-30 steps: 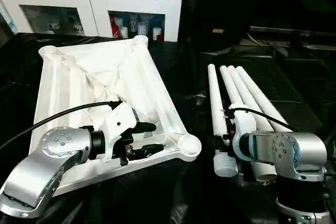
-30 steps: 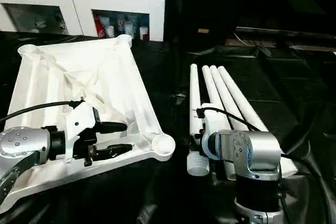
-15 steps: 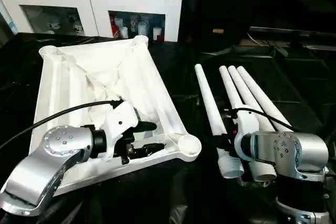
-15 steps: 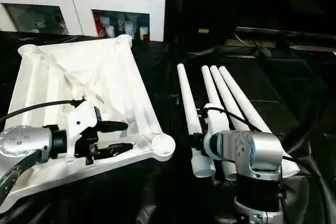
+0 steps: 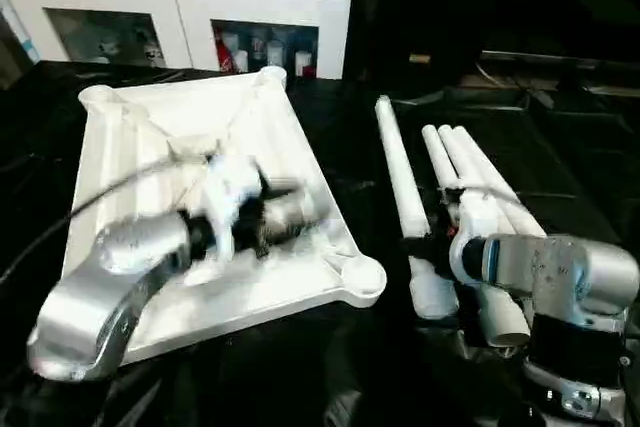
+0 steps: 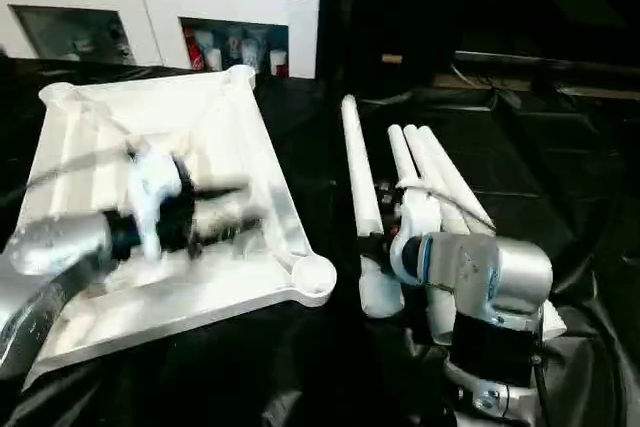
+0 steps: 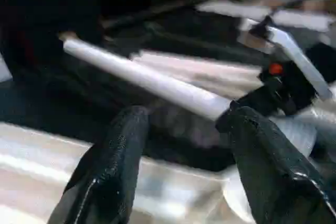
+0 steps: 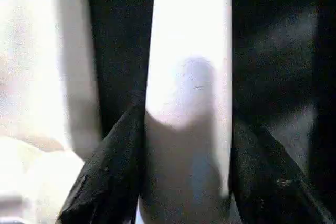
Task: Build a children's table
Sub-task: Pick table leg
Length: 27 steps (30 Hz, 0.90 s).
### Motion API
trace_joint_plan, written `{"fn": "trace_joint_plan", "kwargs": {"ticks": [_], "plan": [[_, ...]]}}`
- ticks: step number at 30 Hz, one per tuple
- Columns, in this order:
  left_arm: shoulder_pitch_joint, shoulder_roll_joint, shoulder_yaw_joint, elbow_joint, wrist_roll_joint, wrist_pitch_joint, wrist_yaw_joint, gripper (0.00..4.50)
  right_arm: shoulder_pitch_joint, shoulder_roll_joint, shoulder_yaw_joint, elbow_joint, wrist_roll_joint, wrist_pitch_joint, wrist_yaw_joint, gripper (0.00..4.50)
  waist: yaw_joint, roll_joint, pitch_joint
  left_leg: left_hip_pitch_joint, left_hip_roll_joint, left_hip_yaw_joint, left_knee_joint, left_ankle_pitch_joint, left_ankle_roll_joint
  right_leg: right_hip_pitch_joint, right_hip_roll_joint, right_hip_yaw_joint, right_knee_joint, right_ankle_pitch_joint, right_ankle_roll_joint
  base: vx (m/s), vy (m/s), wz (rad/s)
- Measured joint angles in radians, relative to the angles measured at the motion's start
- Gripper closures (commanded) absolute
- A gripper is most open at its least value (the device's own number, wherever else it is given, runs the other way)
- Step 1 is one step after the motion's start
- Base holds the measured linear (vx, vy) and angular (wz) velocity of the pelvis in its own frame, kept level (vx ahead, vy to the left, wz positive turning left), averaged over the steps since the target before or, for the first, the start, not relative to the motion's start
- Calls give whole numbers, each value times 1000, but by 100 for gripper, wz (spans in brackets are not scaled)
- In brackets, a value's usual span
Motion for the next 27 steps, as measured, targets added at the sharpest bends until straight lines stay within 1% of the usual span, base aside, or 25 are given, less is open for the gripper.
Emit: {"fn": "trace_joint_plan", "kwargs": {"ticks": [1,3,4,5,6,7,8,9,11,13,14,15,18,24,27], "plan": [[-29,-30,23,24,-17,25,26,168,1,0,-10,0,16,-65,20,262,1,0,0,0,0,0,0,0,1,0,0,0,0,0,0,0,0,0],[-75,-90,84,71,-70,65,78,168,4,0,-13,-10,54,-209,79,262,2,0,0,0,0,0,0,1,1,0,0,0,0,0,0,0,0,0],[-89,-124,115,87,-110,86,96,168,6,-2,-14,-17,70,-254,106,262,2,-1,0,0,0,0,0,1,2,0,0,0,0,0,0,0,0,0],[-106,-159,143,102,-153,107,113,168,7,-1,-18,-21,81,-287,133,262,3,-1,0,-1,0,0,0,2,4,0,0,0,0,0,0,0,0,0],[-135,-222,188,126,-248,145,143,168,12,-2,-31,-21,111,-321,184,262,5,-4,0,-2,0,1,0,3,6,-1,0,0,0,0,-1,0,0,0],[-154,-261,212,139,-307,165,160,168,13,0,-40,-20,131,-335,218,262,8,-6,0,-3,0,0,0,4,8,-1,0,-1,0,0,-1,0,0,0],[-163,-275,215,144,-346,176,168,168,13,2,-41,-21,148,-342,243,262,8,-7,0,-3,0,1,0,4,9,-1,0,-1,0,0,-1,0,0,0],[-180,-310,234,163,-401,194,186,168,21,-3,-47,-21,174,-356,289,262,9,-9,0,-5,0,1,0,4,10,-1,0,-1,0,0,-1,0,0,0],[-194,-349,246,185,-434,215,205,168,33,-14,-46,-22,208,-371,341,262,14,-13,0,-5,0,1,0,4,11,-2,0,-1,-1,1,-1,0,0,0],[-210,-413,273,220,-465,252,241,168,60,-45,-44,-33,260,-397,403,262,23,-15,0,-5,0,1,0,4,12,-2,0,-1,-1,1,-2,0,0,0],[-212,-426,279,227,-477,261,253,168,66,-50,-42,-39,275,-404,424,262,27,-18,1,-5,0,1,0,5,13,-2,0,-1,-1,1,-2,0,0,0],[-223,-442,289,237,-510,279,266,168,76,-58,-40,-45,299,-409,452,262,28,-21,2,-5,1,1,0,5,13,-2,0,-2,-1,1,-2,0,0,0],[-234,-455,296,238,-567,302,284,168,85,-69,-31,-67,325,-416,492,262,29,-26,1,-5,1,1,0,5,13,-2,0,-2,-1,2,-2,0,0,0],[-241,-465,283,247,-574,324,311,168,106,-81,-6,-78,350,-437,527,262,31,-33,4,-6,2,1,0,6,13,-2,0,-2,-2,2,-2,0,0,0],[-253,-471,283,253,-574,337,330,168,118,-95,-3,-79,371,-450,531,262,32,-33,4,-7,2,1,0,6,13,-2,0,-2,-3,2,-2,0,0,0]]}}
